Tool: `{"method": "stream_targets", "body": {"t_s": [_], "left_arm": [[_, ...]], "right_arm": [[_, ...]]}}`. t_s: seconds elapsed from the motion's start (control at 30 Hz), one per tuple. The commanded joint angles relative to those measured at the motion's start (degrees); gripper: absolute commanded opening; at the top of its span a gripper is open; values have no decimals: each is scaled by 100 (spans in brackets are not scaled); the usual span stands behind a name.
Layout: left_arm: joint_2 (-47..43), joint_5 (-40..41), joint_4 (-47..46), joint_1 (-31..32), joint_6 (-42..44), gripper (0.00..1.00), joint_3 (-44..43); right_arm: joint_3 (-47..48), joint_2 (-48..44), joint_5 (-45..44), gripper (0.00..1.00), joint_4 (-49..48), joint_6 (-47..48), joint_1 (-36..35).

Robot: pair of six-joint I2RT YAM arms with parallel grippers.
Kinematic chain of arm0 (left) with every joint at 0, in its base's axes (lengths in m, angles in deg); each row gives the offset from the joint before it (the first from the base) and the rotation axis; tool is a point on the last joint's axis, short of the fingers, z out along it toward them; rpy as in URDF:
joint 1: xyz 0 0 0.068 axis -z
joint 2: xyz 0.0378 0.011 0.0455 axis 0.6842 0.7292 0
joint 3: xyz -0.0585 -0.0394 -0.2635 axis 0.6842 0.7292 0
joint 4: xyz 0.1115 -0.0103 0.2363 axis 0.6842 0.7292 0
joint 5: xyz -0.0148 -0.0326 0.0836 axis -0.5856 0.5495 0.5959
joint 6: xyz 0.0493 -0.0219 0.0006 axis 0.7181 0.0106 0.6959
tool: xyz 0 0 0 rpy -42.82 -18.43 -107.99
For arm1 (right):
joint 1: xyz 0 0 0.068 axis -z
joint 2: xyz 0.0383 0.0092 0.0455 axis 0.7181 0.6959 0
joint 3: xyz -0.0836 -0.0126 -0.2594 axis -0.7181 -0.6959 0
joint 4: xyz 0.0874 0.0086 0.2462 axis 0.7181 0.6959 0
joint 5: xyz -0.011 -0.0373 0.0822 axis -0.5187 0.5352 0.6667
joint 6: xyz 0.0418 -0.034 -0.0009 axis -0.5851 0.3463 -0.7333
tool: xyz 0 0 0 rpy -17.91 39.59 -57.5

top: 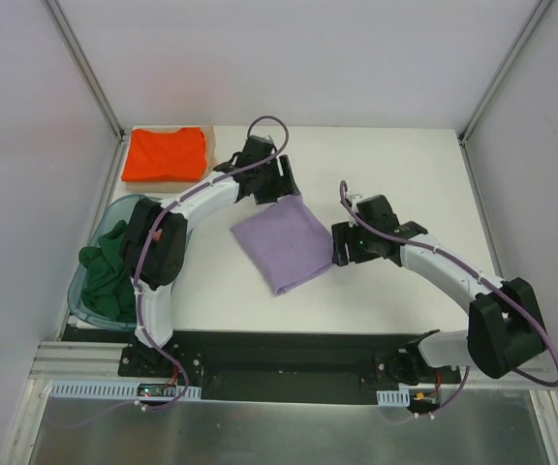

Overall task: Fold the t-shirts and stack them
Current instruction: Fold the long partially folded tshirt into a neat square

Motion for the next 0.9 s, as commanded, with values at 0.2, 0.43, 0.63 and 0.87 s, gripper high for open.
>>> {"method": "stream_targets", "body": {"t_s": [0.2, 0.43, 0.63, 0.87], "left_arm": [[-486, -284, 257, 113, 562, 99, -494], [-1296, -593, 240, 131, 484, 99, 938], [-858, -680, 249, 122, 519, 99, 1134], [-461, -558, 354, 105, 405, 99, 1414]], "right_arm": [[447, -265, -5, 96, 253, -273, -57], [218, -145, 1288, 96, -881, -914, -743], [700, 1120, 623, 96, -945, -1178, -1042], [798, 1816, -20, 96, -619, -960, -639]]}}
